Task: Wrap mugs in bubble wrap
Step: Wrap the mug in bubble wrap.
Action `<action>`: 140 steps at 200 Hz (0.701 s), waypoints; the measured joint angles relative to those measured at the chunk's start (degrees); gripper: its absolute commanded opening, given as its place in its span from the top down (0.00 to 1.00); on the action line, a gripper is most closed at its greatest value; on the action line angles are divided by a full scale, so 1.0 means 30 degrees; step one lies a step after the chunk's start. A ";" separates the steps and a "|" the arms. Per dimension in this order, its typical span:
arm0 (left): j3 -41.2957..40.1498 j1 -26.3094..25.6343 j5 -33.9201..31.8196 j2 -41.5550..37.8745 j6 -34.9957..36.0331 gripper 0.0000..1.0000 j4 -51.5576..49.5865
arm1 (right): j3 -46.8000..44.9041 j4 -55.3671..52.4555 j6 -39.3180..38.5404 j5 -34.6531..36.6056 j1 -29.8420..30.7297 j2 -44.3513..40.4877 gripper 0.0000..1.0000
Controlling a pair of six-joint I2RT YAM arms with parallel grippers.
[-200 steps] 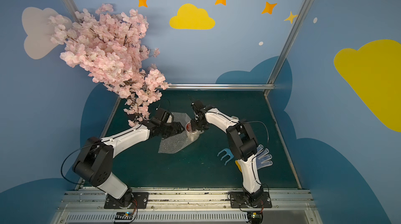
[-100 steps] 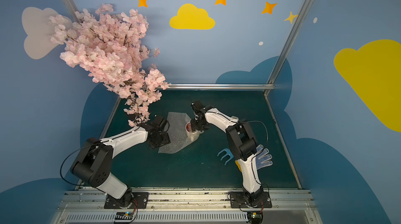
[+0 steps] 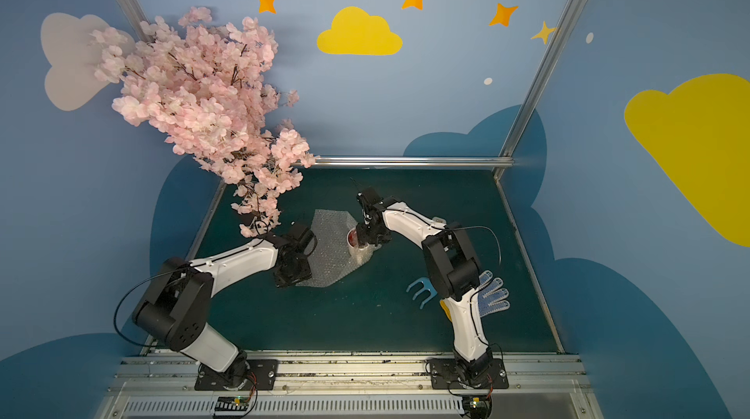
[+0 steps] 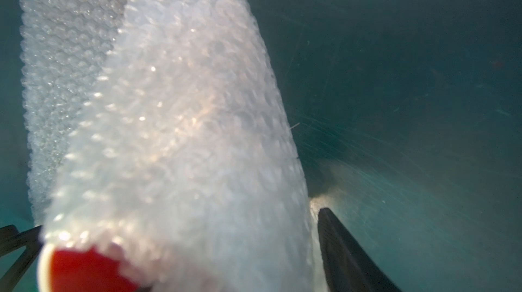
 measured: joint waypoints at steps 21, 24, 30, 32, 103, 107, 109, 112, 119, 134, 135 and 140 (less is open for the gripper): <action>-0.0073 0.0000 0.0197 0.0007 -0.0080 0.53 0.0189 | 0.0000 0.0000 -0.0007 0.0000 0.0007 0.0000 0.40; -0.0080 0.0000 0.0211 0.0015 -0.0080 0.53 0.0233 | 0.0000 -0.0007 -0.0007 0.0000 0.0007 0.0000 0.40; -0.0102 -0.0007 0.0248 0.0029 -0.0087 0.55 0.0313 | 0.0000 -0.0007 -0.0007 0.0000 0.0007 0.0000 0.40; -0.0117 -0.0007 0.0255 0.0036 -0.0087 0.55 0.0357 | 0.0000 -0.0007 -0.0007 0.0000 0.0007 0.0000 0.40; -0.0437 -0.0029 0.0656 0.0357 -0.0379 0.76 0.1027 | 0.0000 -0.0022 -0.0007 0.0000 0.0058 0.0000 0.42; -0.0437 -0.0036 0.0685 0.0357 -0.0393 0.78 0.1086 | 0.0000 -0.0022 -0.0007 0.0000 0.0058 0.0000 0.42; -0.0437 -0.0036 0.0692 0.0357 -0.0379 0.79 0.1093 | 0.0000 -0.0022 -0.0015 0.0000 0.0058 0.0000 0.42; -0.0437 -0.0036 0.0729 0.0357 -0.0423 0.81 0.1151 | 0.0000 -0.0022 -0.0022 0.0000 0.0066 0.0000 0.42; -0.0437 -0.0036 0.0780 0.0357 -0.0430 0.84 0.1253 | 0.0000 -0.0022 -0.0058 -0.0007 0.0080 0.0000 0.43; -0.0452 -0.0044 0.0998 0.0357 -0.0321 0.93 0.1515 | 0.0000 -0.0015 -0.0219 -0.0073 0.0087 0.0000 0.44; -0.0459 -0.0044 0.1005 0.0357 -0.0306 0.94 0.1530 | 0.0000 -0.0015 -0.0226 -0.0080 0.0087 0.0000 0.44; -0.0488 -0.0044 0.1115 0.0357 -0.0255 0.96 0.1661 | 0.0000 -0.0007 -0.0306 -0.0124 0.0087 0.0000 0.44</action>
